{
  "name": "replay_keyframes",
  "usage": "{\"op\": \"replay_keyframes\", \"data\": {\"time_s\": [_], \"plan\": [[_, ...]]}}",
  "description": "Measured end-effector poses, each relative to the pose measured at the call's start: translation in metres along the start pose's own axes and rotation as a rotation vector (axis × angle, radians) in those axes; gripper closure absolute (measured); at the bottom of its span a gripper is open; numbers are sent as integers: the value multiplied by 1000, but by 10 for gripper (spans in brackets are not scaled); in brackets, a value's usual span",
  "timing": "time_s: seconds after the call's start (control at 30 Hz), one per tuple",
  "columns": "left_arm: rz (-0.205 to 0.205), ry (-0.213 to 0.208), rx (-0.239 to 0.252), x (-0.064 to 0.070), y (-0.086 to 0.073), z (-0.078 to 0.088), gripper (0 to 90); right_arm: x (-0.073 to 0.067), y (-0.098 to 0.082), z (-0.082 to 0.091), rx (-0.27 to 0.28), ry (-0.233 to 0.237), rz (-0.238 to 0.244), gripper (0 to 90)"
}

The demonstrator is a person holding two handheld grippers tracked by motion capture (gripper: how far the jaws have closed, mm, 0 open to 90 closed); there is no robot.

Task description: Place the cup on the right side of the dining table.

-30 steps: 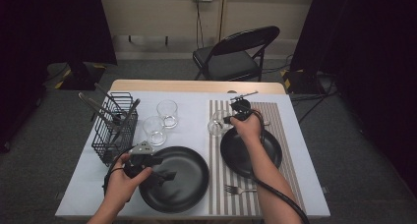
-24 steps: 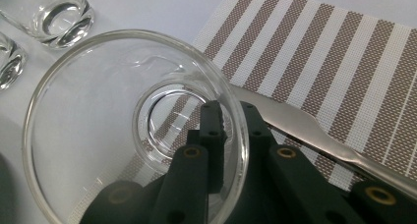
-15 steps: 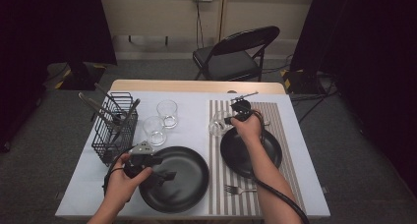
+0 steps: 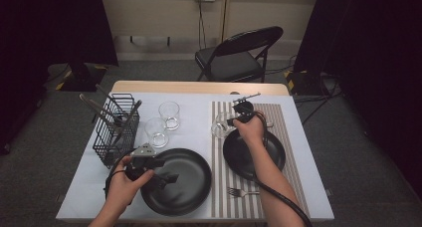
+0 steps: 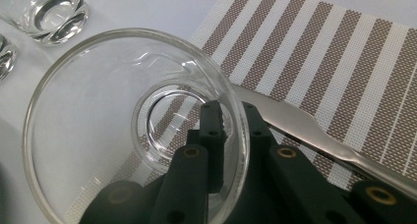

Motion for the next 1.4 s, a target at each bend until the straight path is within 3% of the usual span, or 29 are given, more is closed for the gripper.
{"op": "replay_keyframes", "data": {"time_s": [0.5,1.4], "plan": [[1,1,1,0,0,0,203,-2,1,-3,48,7,3,794],[1,3,2,-1,0,1,203,-8,7,-4,66,-7,16,739]]}}
Point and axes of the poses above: each handheld gripper's, and its own axes: z roughly backward along the jaws, y roughly out of its top, x roughly to its right, the point moved 3 cm from there along -z, roughly forward along the jaws, and after that the axes turned 10 degrees about y, right-handed, at the moved point
